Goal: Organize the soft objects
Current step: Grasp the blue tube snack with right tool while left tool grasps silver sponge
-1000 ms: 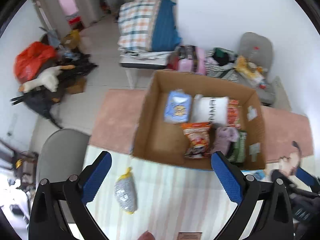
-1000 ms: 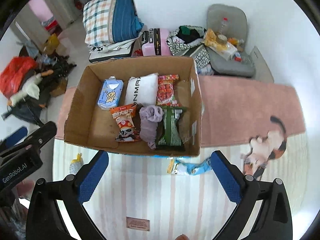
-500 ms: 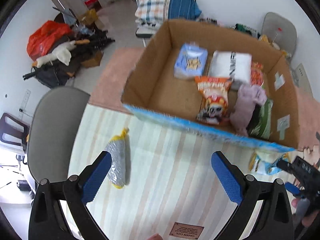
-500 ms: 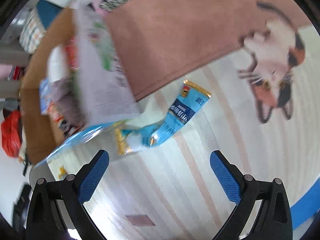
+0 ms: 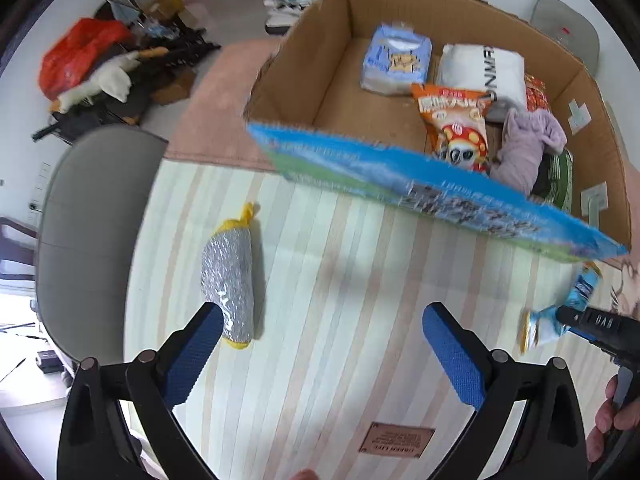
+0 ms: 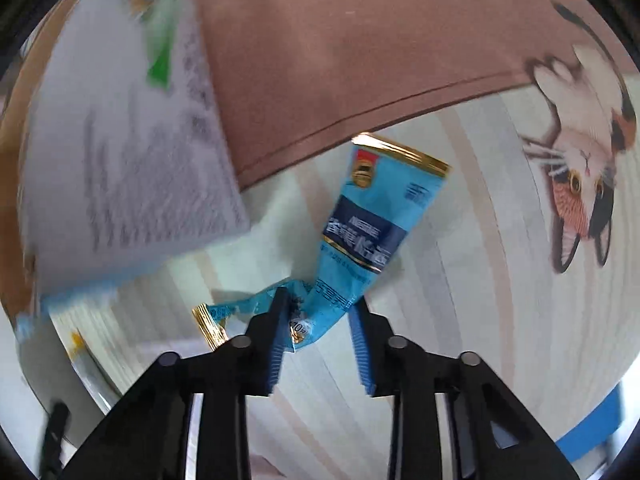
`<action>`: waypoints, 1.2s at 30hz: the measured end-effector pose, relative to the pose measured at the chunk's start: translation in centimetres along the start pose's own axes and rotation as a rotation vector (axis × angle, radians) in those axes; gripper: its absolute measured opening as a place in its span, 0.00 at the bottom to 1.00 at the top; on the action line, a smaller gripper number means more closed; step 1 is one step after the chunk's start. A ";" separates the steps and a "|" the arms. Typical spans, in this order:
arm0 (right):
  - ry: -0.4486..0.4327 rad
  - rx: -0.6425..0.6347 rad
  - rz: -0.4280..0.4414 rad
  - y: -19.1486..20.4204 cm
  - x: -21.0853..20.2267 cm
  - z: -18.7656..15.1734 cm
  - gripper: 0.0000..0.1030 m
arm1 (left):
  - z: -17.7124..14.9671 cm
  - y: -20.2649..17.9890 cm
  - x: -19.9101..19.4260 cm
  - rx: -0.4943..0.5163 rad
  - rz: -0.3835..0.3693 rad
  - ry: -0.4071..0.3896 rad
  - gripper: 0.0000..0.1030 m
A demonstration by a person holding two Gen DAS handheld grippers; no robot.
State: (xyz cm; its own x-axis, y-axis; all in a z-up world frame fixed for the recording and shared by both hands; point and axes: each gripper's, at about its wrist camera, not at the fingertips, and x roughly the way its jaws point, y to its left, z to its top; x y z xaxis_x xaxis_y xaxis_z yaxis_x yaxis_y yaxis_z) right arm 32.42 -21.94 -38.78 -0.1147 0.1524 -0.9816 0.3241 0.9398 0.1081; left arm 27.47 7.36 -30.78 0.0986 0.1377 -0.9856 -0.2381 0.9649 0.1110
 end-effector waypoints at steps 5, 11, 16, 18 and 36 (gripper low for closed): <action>0.081 -0.267 -0.055 3.1 0.4 -3.5 0.24 | -0.9 2.8 1.7 -0.022 -0.038 0.074 0.99; 0.146 -0.540 -0.146 8.6 2.0 -6.8 0.24 | -1.2 7.9 3.9 -0.101 -0.099 0.141 0.99; 0.165 -0.555 -0.140 11.3 3.5 -7.4 0.24 | 0.4 11.2 5.7 -0.159 -0.114 0.170 0.99; 0.163 -0.524 -0.125 12.2 3.8 -7.4 0.30 | 1.2 11.6 6.5 -0.154 -0.119 0.185 0.99; 0.077 -0.444 -0.129 16.7 4.3 -11.5 0.57 | 1.4 11.4 12.0 -0.126 -0.128 0.302 0.49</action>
State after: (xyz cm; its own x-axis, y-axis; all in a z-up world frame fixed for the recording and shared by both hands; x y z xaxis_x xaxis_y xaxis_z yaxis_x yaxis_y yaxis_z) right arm 26.55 -2.13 -39.40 -0.2019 0.0326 -0.9789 -0.1290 0.9899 0.0596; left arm 27.31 20.31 -41.11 -0.1502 -0.0735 -0.9859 -0.3619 0.9321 -0.0143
